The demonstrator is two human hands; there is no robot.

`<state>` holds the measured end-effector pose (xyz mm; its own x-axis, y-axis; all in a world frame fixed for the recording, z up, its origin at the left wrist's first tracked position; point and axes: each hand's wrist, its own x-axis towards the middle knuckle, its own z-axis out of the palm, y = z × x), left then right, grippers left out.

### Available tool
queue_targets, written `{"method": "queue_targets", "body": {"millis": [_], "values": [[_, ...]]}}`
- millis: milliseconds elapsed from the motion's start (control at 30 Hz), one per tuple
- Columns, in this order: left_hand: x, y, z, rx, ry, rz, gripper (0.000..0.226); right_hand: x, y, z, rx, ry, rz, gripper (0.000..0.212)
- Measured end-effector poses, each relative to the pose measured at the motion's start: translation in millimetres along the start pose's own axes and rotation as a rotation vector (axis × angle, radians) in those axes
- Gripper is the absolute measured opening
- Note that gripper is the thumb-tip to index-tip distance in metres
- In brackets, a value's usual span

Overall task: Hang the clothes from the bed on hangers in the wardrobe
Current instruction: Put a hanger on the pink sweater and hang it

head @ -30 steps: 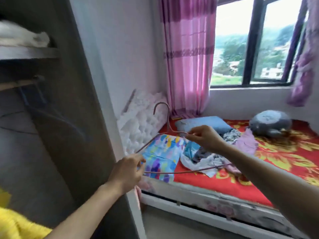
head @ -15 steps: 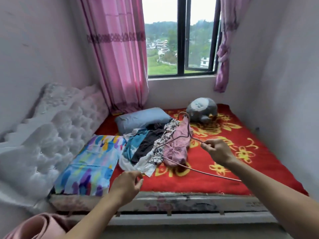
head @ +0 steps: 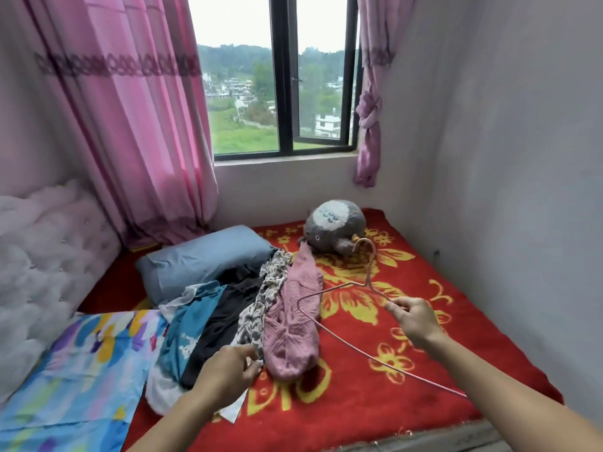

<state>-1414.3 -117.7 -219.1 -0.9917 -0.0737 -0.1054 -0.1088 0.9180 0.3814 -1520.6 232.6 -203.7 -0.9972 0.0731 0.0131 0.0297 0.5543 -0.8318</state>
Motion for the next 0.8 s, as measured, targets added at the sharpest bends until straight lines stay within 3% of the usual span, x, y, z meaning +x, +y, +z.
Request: {"method": "queue_targets", "body": {"millis": [367,533,633,800], "values": [[181.3,11.4,68.3,0.033,-0.251,0.059,0.012,143.4,92.1,15.9,-0.013,0.185,0.265,0.026],[241.5,-0.6,121.7,0.049,-0.349,-0.088,0.028,233.2,162.4,62.4,0.013,0.105,0.396,0.028],[274.8,-6.0,153.8,0.063,-0.4,-0.162,0.012,281.8,209.8,104.1,0.097,0.072,0.519,0.024],[317.0,-26.4,226.5,0.013,-0.457,-0.314,0.011,323.7,279.5,172.9,0.26,0.064,0.727,0.019]]}}
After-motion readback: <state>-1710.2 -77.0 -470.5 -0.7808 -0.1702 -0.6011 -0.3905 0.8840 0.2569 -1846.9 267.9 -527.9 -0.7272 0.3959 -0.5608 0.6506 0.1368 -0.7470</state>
